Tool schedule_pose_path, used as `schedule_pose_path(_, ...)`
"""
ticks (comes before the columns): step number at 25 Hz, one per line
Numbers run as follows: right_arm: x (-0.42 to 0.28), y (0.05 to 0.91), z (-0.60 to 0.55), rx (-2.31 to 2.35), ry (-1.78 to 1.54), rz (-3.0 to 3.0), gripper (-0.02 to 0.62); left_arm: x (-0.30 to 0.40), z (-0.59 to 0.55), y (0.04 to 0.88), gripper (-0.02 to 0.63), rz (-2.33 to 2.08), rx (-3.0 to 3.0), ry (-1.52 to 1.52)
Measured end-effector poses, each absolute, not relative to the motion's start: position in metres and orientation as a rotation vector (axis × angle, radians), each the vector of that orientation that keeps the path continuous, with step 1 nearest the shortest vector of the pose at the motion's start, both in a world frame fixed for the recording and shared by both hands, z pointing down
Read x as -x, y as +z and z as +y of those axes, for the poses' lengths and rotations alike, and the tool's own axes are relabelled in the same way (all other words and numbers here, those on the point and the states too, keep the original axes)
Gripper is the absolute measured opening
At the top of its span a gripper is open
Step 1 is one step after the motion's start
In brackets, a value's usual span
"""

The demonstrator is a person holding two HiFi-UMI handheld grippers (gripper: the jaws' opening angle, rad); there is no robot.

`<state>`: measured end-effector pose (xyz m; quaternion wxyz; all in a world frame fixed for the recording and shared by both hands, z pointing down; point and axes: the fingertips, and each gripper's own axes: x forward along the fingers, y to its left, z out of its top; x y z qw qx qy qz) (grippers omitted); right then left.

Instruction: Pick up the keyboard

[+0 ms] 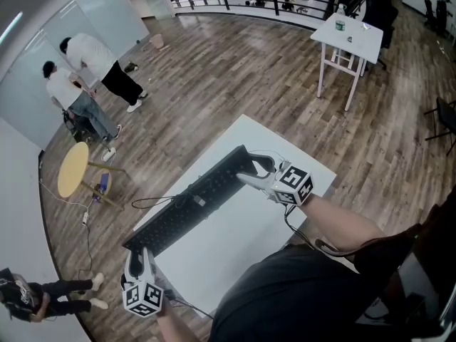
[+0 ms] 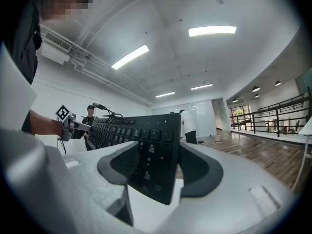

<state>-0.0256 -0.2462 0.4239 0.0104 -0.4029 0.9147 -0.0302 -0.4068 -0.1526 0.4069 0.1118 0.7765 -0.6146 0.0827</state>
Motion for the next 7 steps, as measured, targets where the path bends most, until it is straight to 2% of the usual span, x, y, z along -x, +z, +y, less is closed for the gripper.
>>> schedule_pose_path(7,0.0236,0.4315,-0.2465,1.258,-0.102,2.851,0.252,0.4042,-0.1514,0.4122,0.184,-1.804,-2.276,0.248)
